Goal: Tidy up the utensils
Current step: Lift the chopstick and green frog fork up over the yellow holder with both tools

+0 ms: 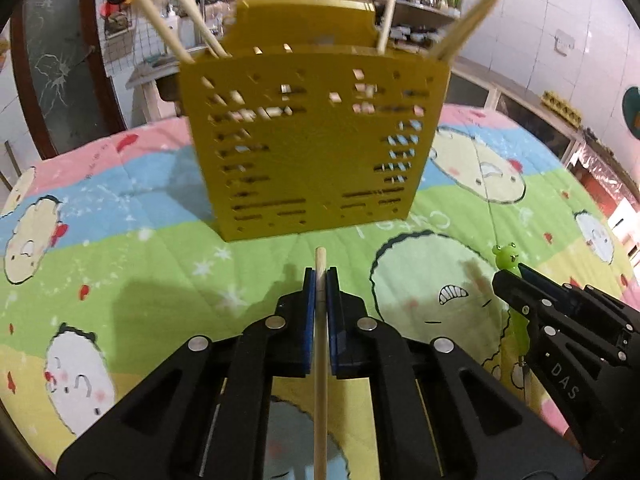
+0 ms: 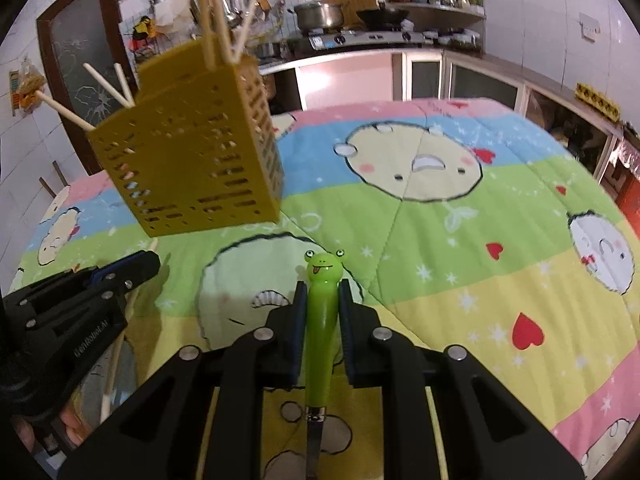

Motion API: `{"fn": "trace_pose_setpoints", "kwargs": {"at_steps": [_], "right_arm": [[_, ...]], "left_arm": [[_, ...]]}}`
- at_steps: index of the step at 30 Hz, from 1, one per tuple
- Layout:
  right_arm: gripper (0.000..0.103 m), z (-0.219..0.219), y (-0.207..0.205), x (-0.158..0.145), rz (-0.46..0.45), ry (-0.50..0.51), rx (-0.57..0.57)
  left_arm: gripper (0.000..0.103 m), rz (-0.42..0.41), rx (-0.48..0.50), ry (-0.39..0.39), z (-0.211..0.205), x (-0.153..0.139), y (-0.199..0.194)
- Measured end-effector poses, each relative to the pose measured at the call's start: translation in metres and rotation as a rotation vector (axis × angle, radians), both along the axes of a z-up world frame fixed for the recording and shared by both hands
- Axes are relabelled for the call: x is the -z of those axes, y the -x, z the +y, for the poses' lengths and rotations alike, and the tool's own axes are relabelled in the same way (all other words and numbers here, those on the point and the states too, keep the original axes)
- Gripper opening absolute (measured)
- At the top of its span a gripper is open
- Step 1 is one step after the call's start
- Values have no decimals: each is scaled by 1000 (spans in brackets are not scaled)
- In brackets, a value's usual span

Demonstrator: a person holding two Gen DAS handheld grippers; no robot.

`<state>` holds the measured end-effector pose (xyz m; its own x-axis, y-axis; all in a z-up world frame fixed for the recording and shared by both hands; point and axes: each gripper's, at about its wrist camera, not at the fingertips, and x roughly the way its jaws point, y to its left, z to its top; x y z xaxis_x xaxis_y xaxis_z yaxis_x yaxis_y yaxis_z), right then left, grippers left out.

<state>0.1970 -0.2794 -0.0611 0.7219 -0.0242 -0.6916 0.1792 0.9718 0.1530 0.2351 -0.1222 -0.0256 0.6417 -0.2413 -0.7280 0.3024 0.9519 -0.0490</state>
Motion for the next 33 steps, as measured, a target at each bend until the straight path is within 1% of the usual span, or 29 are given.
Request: {"fn": "trace_pose_setpoints", "kwargs": {"at_steps": [2, 9, 14, 16, 22, 31, 33], "right_arm": [[16, 3, 8, -7, -31, 8, -4], [16, 6, 40, -28, -155, 9, -4], [16, 8, 65, -40, -240, 6, -2], [16, 9, 72, -42, -264, 11, 1], [16, 16, 90, -52, -315, 25, -1], [16, 26, 107, -61, -360, 29, -15], [16, 29, 111, -64, -372, 36, -21]], "left_arm": [[4, -26, -9, 17, 9, -8, 6], [4, -162, -46, 69, 38, -40, 34], [4, -231, -82, 121, 64, -59, 54], [4, -256, -90, 128, 70, -64, 60], [4, -287, -96, 148, 86, -73, 80], [4, -336, -103, 168, 105, -84, 102], [4, -359, -105, 174, 108, -87, 109]]}}
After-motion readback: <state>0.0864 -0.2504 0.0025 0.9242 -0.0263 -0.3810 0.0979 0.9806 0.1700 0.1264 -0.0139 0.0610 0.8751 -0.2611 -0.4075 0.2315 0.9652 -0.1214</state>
